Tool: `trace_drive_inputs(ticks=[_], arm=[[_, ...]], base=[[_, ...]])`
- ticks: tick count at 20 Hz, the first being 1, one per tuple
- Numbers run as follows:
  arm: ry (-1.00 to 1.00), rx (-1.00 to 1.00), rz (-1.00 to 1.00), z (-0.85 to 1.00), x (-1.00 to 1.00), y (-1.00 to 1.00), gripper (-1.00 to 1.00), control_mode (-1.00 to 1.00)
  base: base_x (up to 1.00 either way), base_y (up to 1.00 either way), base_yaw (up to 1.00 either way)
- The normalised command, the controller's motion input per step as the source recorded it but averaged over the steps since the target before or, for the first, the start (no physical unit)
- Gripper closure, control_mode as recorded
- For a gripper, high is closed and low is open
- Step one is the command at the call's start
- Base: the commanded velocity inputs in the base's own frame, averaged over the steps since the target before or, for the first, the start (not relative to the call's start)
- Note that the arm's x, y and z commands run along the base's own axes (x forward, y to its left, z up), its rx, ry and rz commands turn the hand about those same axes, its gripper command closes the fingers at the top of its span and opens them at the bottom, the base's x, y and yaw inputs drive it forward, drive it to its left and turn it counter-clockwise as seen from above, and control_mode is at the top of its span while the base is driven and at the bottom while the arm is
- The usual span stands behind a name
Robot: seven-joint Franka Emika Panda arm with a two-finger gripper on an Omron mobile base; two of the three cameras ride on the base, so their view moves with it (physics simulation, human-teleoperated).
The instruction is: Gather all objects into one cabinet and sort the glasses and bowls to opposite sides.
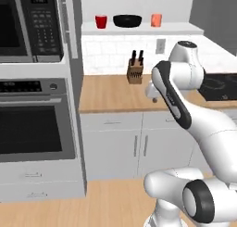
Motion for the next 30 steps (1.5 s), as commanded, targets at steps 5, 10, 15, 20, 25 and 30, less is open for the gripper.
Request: trace_drive_inputs(ticks=[5,10,15,20,25,30], arm=[[0.0,0.0,0.0,0.0,0.0,0.0,-1.0,1.0],[0.0,0.0,0.0,0.0,0.0,0.0,-1.0,1.0],[0.0,0.0,0.0,0.0,0.0,0.0,-1.0,1.0],[0.0,0.0,0.0,0.0,0.0,0.0,-1.0,1.0],[0.0,0.0,0.0,0.0,0.0,0.0,-1.0,1.0],[0.0,0.0,0.0,0.0,0.0,0.0,-1.0,1.0]], base=[[-0.28,0.0,0.99],[-0.21,0.0,1.0],[-0.15,0.0,1.0],[-0.13,0.0,1.0],[-0.05,0.0,1.0],[0.0,0.0,1.0]])
